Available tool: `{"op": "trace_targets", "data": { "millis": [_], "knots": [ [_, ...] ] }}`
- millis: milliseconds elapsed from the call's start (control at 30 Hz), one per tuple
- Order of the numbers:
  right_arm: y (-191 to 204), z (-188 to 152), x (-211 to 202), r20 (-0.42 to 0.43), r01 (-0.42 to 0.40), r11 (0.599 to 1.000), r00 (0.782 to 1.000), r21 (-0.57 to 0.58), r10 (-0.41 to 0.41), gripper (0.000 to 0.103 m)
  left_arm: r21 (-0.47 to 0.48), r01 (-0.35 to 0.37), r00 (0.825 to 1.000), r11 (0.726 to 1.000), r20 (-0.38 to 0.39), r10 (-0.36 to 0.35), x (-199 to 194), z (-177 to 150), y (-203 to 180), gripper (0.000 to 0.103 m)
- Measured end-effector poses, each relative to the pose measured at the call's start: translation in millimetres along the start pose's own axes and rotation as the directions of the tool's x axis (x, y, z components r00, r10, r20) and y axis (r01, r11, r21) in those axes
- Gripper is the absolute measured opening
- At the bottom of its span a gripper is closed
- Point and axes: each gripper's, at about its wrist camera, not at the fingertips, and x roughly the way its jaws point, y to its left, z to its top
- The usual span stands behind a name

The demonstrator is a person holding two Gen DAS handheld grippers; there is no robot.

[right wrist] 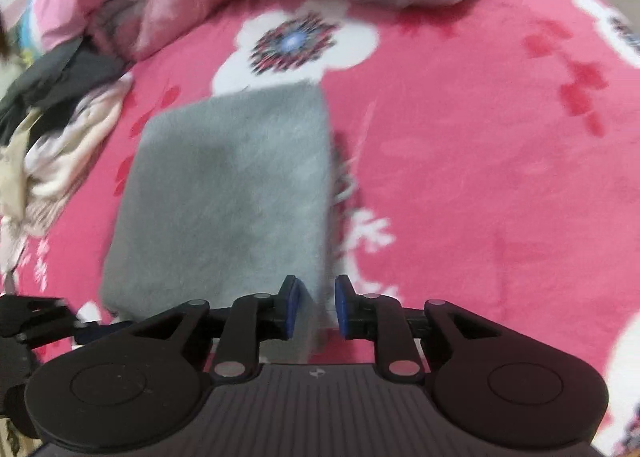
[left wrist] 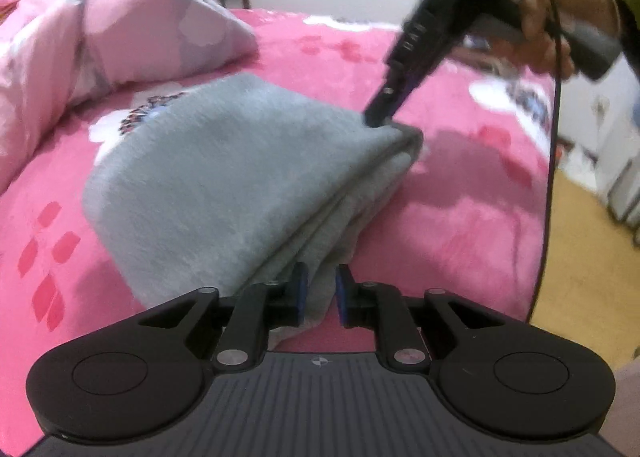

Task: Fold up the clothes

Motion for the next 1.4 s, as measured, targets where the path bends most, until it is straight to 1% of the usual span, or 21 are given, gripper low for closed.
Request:
{"op": "trace_targets", "data": {
  "millis": [33, 67, 100, 167, 233, 267, 300, 367, 433, 467, 567, 667, 733, 800, 900, 967, 1033, 1100, 1300, 1333, 1400],
  "knots": [
    [-7.9, 2.0, -3.5, -0.001, -0.012, 0.998, 1.000, 0.059, 0.012, 0.024, -0.030, 0.004, 1.000, 1.000, 0.009, -0.004, -8.9, 2.8, 4.6, 0.028],
    [-17.5, 4.6, -4.5, 0.001, -0.035, 0.991, 0.999, 0.128, 0.035, 0.031, -0.049, 0.002, 1.000, 0.999, 0.022, -0.001, -16.5, 6.1, 8.2, 0.029],
    [-29.8, 8.2, -1.0, 0.011, -0.074, 0.974, 0.997, 0.213, 0.074, 0.044, -0.062, -0.005, 0.999, 0.998, 0.042, 0.007, -20.7, 10.2, 11.7, 0.030],
    [-53.3, 16.2, 8.3, 0.041, -0.158, 0.918, 0.987, 0.362, 0.154, 0.053, -0.085, -0.020, 0.996, 0.996, 0.083, 0.027, -28.1, 18.5, 18.8, 0.032],
    [-69.4, 28.1, 30.2, 0.068, -0.250, 0.869, 0.967, 0.427, 0.245, 0.061, -0.108, -0.037, 0.990, 0.993, 0.128, 0.051, -23.1, 28.2, 22.8, 0.034],
    [-72.9, 33.6, 43.8, 0.062, -0.269, 0.858, 0.961, 0.437, 0.269, 0.069, -0.110, -0.045, 0.988, 0.993, 0.139, 0.061, -16.5, 32.9, 22.1, 0.034],
    [-76.3, 39.1, 57.4, 0.057, -0.287, 0.847, 0.954, 0.447, 0.294, 0.073, -0.103, -0.050, 0.988, 0.993, 0.141, 0.064, -6.6, 36.7, 20.8, 0.034],
    [-77.5, 44.5, 79.8, 0.023, -0.302, 0.838, 0.945, 0.455, 0.328, 0.073, -0.084, -0.063, 0.990, 0.994, 0.121, 0.073, 16.0, 40.6, 16.3, 0.035],
    [-71.7, 45.3, 96.6, -0.035, -0.332, 0.827, 0.921, 0.454, 0.389, 0.072, -0.069, -0.086, 0.995, 0.994, 0.041, 0.089, 41.9, 32.9, 11.9, 0.035],
    [-64.6, 45.4, 99.3, -0.054, -0.337, 0.837, 0.916, 0.432, 0.397, 0.067, -0.075, -0.088, 0.996, 0.993, 0.028, 0.090, 47.0, 28.7, 11.8, 0.035],
    [-31.9, 46.7, 83.0, -0.051, -0.299, 0.922, 0.946, 0.247, 0.320, 0.061, -0.108, -0.090, 0.995, 0.990, 0.036, 0.095, 46.6, 17.0, 11.8, 0.036],
    [3.1, 43.1, 63.3, -0.016, -0.223, 0.974, 0.975, 0.049, 0.224, 0.054, -0.088, -0.112, 0.993, 0.990, 0.031, 0.115, 46.8, 13.3, 9.1, 0.037],
    [20.0, 38.7, 55.7, 0.022, -0.164, 0.985, 0.986, -0.049, 0.165, 0.052, -0.067, -0.133, 0.991, 0.989, 0.027, 0.135, 47.6, 13.8, 4.6, 0.037],
    [33.3, 36.1, 51.6, 0.065, -0.125, 0.987, 0.989, -0.100, 0.132, 0.049, -0.064, -0.156, 0.987, 0.986, 0.020, 0.158, 46.7, 15.9, 0.6, 0.037],
    [45.9, 29.1, 47.2, 0.106, -0.126, 0.975, 0.983, -0.185, 0.147, 0.049, -0.049, -0.197, 0.980, 0.979, 0.012, 0.198, 46.4, 16.2, -7.5, 0.037],
    [42.6, 30.5, 55.8, 0.098, -0.143, 0.976, 0.982, -0.164, 0.161, 0.049, -0.034, -0.224, 0.975, 0.974, 0.011, 0.224, 49.4, 17.1, -11.4, 0.037],
    [32.4, 34.0, 63.7, 0.093, -0.188, 0.977, 0.976, -0.105, 0.198, 0.043, -0.026, -0.249, 0.968, 0.968, 0.008, 0.249, 51.2, 18.8, -15.4, 0.037],
    [26.5, 39.4, 62.2, 0.117, -0.234, 0.969, 0.963, -0.076, 0.242, 0.031, -0.017, -0.277, 0.961, 0.961, 0.009, 0.277, 52.0, 21.1, -18.2, 0.037],
    [42.0, 53.4, 55.9, 0.238, -0.316, 0.931, 0.905, -0.181, 0.353, 0.027, 0.020, -0.358, 0.934, 0.934, 0.022, 0.357, 53.9, 35.8, -16.1, 0.037],
    [38.5, 54.8, 58.1, 0.249, -0.332, 0.927, 0.896, -0.172, 0.367, 0.027, 0.031, -0.364, 0.931, 0.931, 0.028, 0.364, 56.1, 37.1, -15.8, 0.037],
    [17.6, 52.6, 67.0, 0.243, -0.372, 0.925, 0.893, -0.078, 0.380, 0.027, 0.040, -0.362, 0.932, 0.931, 0.030, 0.361, 60.7, 38.8, -15.1, 0.037]
  ]
}}
